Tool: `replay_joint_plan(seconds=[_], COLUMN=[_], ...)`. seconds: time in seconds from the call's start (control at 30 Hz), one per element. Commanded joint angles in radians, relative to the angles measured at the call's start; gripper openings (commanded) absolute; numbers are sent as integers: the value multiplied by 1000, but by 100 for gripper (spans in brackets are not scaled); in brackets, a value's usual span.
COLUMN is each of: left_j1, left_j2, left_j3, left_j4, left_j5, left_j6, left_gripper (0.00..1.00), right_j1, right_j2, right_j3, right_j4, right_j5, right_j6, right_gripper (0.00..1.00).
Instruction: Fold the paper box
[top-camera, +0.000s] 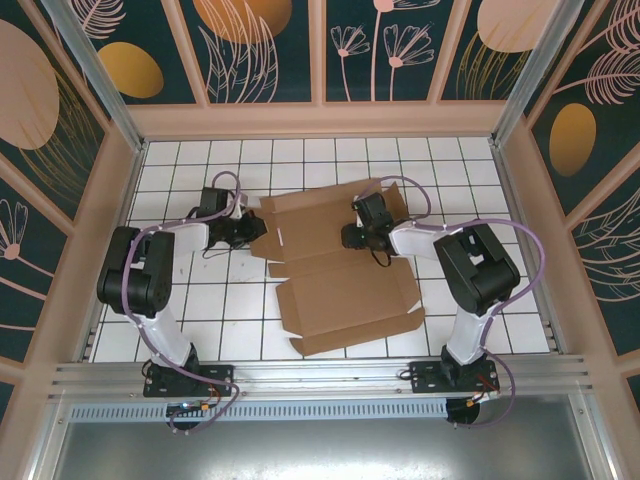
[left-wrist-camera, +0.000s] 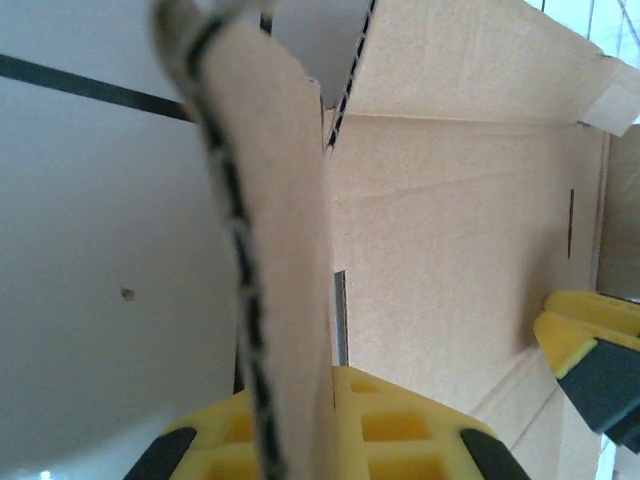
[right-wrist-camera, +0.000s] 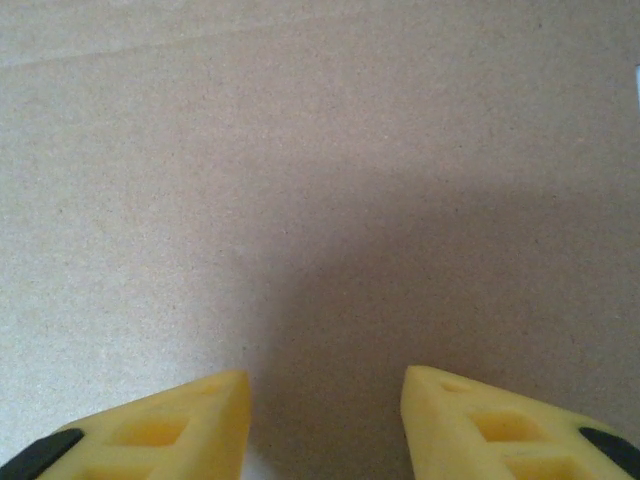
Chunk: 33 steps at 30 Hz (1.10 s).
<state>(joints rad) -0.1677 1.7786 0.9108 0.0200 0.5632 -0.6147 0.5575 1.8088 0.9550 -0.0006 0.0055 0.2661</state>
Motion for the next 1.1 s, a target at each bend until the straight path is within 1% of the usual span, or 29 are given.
replay_joint_plan(seconds=[0.0, 0.1, 0.2, 0.27, 0.37, 0.47, 0.5, 0.53, 0.63, 0.77, 0.83, 0.93, 1.07], left_j1=[1, 0, 1, 1, -5, -40, -54, -72, -121, -161, -175, -196, -238], left_j2=[-39, -41, -53, -54, -40, -33, -32, -30, -16, 31, 62, 129, 196], left_j3=[56, 113, 131, 144, 177, 223, 237, 250, 285, 317, 327, 367, 422], left_j4=[-220, -328, -402, -437, -481, -506, -508, -505, -474, -427, -398, -398, -421], left_j5=[-131, -210, -266, -292, -313, -316, -308, -292, -225, -169, -145, -153, -181], left_j6=[103, 148, 182, 199, 200, 171, 156, 135, 75, 15, -1, -6, -2], left_gripper=[0, 0, 0, 0, 0, 0, 3, 8, 27, 46, 51, 58, 60], right_j1=[18, 19, 19, 19, 23, 56, 65, 72, 75, 75, 76, 76, 77], right_j2=[-49, -68, -85, -92, -55, -20, -13, -7, -3, 1, 1, 2, -1], right_j3=[-43, -56, -93, -124, -121, -100, -95, -92, -92, -90, -91, -91, -97], right_j4=[-93, -104, -100, -81, -82, -94, -97, -97, -93, -94, -92, -93, -93], right_j5=[121, 202, 257, 255, 180, 160, 157, 154, 136, 124, 116, 116, 123], right_j6=[22, 59, 104, 116, 113, 110, 111, 113, 117, 119, 122, 125, 125], right_gripper=[50, 55, 56, 55, 52, 50, 50, 50, 49, 49, 49, 49, 49])
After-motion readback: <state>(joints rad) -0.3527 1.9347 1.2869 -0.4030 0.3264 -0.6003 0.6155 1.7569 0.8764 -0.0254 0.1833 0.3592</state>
